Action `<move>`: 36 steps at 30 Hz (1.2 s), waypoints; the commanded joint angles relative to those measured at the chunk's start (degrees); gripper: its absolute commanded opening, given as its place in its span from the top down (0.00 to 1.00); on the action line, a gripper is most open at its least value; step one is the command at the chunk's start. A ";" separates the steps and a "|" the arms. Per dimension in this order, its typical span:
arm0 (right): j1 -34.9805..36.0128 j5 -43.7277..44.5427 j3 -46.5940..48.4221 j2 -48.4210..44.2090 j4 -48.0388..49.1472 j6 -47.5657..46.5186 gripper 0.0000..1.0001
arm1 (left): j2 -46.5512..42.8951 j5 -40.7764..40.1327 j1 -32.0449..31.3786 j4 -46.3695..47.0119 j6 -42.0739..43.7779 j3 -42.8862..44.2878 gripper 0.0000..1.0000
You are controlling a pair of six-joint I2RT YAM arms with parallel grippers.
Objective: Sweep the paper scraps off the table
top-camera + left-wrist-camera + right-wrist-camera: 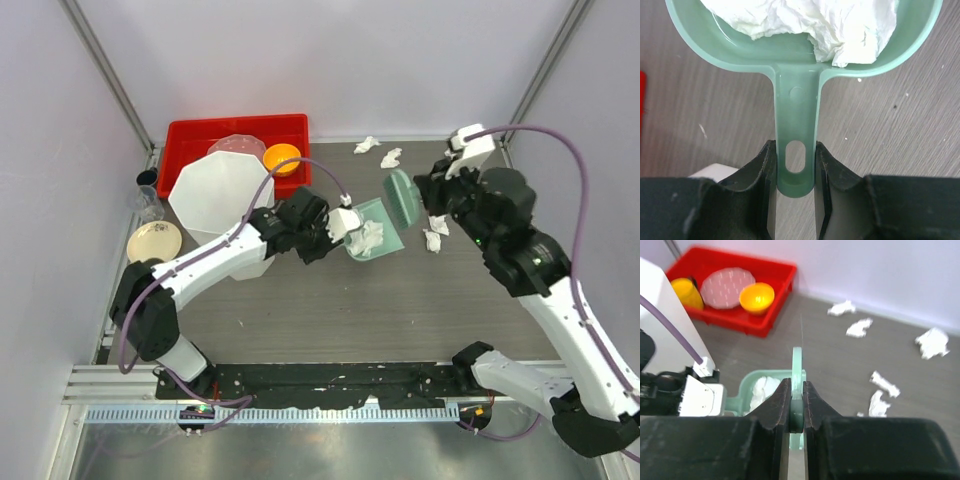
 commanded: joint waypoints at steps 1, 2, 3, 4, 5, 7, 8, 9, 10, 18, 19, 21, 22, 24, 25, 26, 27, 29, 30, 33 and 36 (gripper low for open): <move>0.03 4.74 10.31 -3.38 0.43 -2.66 0.99 | -2.78 1.04 0.30 -4.40 -2.14 8.09 1.00; 0.03 6.49 11.54 -3.82 0.17 -2.48 0.99 | -3.31 0.43 0.30 -5.28 -2.58 10.62 1.00; 0.03 8.16 13.90 -4.61 -0.79 -2.14 0.99 | -3.83 -0.36 0.30 -7.72 -2.58 12.04 1.00; 0.03 11.23 14.97 -5.05 -1.32 -2.13 0.99 | -4.80 -0.89 0.22 -9.23 -2.67 13.53 1.00; 0.03 12.30 16.03 -5.40 -1.94 -2.31 0.99 | -5.33 -1.33 0.30 -10.72 -2.76 16.77 1.00; 0.03 15.89 19.18 -5.84 -5.09 -2.57 0.99 | -6.21 -3.17 0.21 -15.89 -3.02 20.39 1.00; 0.03 16.96 19.98 -5.76 -6.24 -2.57 0.99 | -6.39 -3.70 0.21 -17.66 -3.19 23.80 1.00; 0.03 18.01 20.95 -5.93 -7.90 -3.01 0.99 | -6.48 -4.23 0.30 -20.90 -3.46 25.49 1.00; 0.03 18.98 21.05 -6.37 -8.53 -3.10 0.99 | -6.48 -5.28 0.30 -22.50 -3.72 27.16 1.00; 0.12 15.84 16.40 -6.38 -10.47 -2.48 0.99 | -3.58 -10.65 4.07 -37.16 -5.30 44.64 1.00; 0.04 15.31 15.78 -6.37 -10.47 -2.31 0.99 | -3.23 -10.65 5.04 -38.50 -5.39 46.40 1.00; 0.03 13.38 14.11 -6.20 -10.12 -2.13 0.99 | -3.05 -10.65 8.20 -41.30 -5.57 50.19 1.00; 0.03 12.84 13.58 -6.11 -9.85 -2.13 0.99 | -3.22 -10.74 9.43 -42.02 -5.48 51.07 1.00; 0.03 10.92 12.09 -6.11 -9.33 -2.13 0.99 | -3.66 -11.26 12.86 -44.12 -4.78 52.92 1.00; 0.03 10.21 11.65 -6.20 -9.15 -2.13 0.99 | -4.36 -11.44 15.31 -44.74 -4.43 53.27 1.00; 0.03 9.85 11.21 -6.20 -8.97 -2.13 0.99 | -4.98 -11.79 16.64 -45.36 -3.47 53.45 1.00; 0.03 9.50 10.42 -6.37 -8.80 -2.13 0.99 | -5.68 -12.93 17.95 -45.89 -3.02 53.19 1.00; 0.03 8.62 9.71 -6.72 -8.36 -2.13 0.99 | -8.40 -13.64 22.17 -46.16 -1.88 51.27 1.00; 0.03 8.10 8.84 -7.16 -7.84 -2.31 0.99 | -9.28 -15.12 23.49 -46.16 -0.66 50.38 1.00; 0.04 5.99 7.17 -7.78 -6.69 -2.83 0.99 | -13.93 -19.51 26.93 -46.16 3.46 45.99 1.00; 0.03 4.67 6.11 -8.04 -6.42 -3.45 0.99 | -18.25 -26.28 27.64 -46.33 7.07 41.24 1.00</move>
